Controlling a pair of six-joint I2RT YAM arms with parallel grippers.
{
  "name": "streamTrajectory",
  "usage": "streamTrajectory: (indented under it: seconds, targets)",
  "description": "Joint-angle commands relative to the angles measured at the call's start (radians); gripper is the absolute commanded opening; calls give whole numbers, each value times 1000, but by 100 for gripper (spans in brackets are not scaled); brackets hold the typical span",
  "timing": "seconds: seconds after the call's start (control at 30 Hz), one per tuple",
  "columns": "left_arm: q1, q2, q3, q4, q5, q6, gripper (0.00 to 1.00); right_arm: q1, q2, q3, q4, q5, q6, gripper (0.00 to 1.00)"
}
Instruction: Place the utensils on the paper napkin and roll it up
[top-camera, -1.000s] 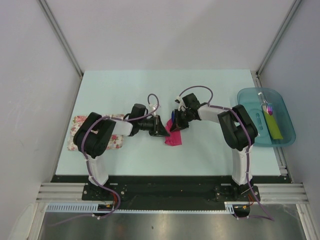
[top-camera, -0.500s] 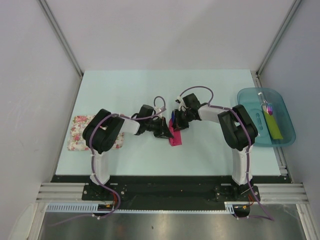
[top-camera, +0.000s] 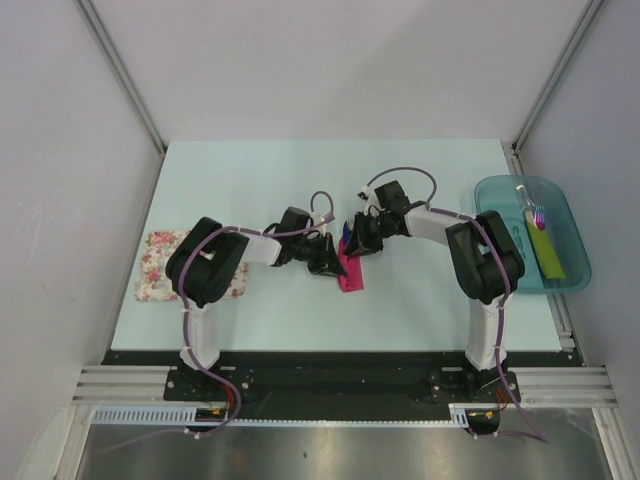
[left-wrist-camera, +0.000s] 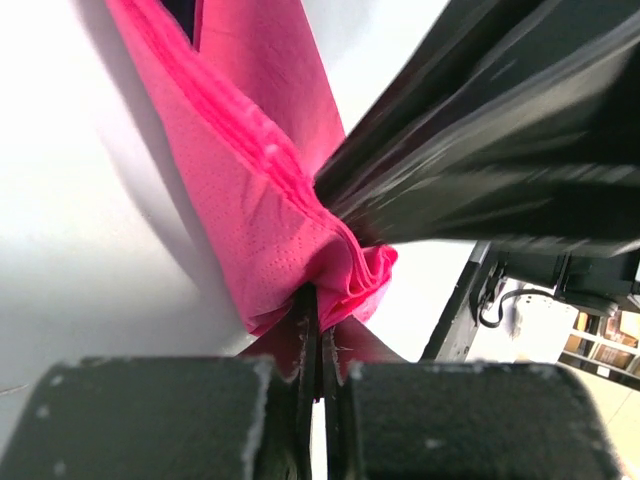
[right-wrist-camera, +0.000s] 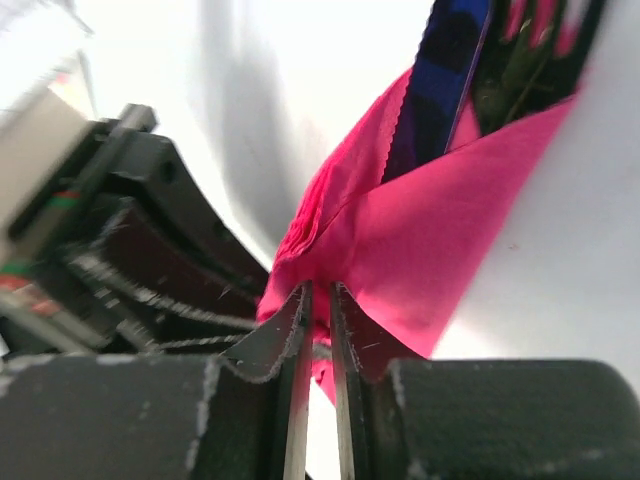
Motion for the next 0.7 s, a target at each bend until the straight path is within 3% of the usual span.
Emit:
streamTrajectory:
  seconds: [0.0, 0.67]
  targets:
    - [-7, 29, 5, -57, -80, 63, 0, -43, -64, -29, 28, -112, 27, 17]
    - [-12, -61, 8, 27, -30, 12, 0, -48, 54, -79, 42, -28, -3, 4]
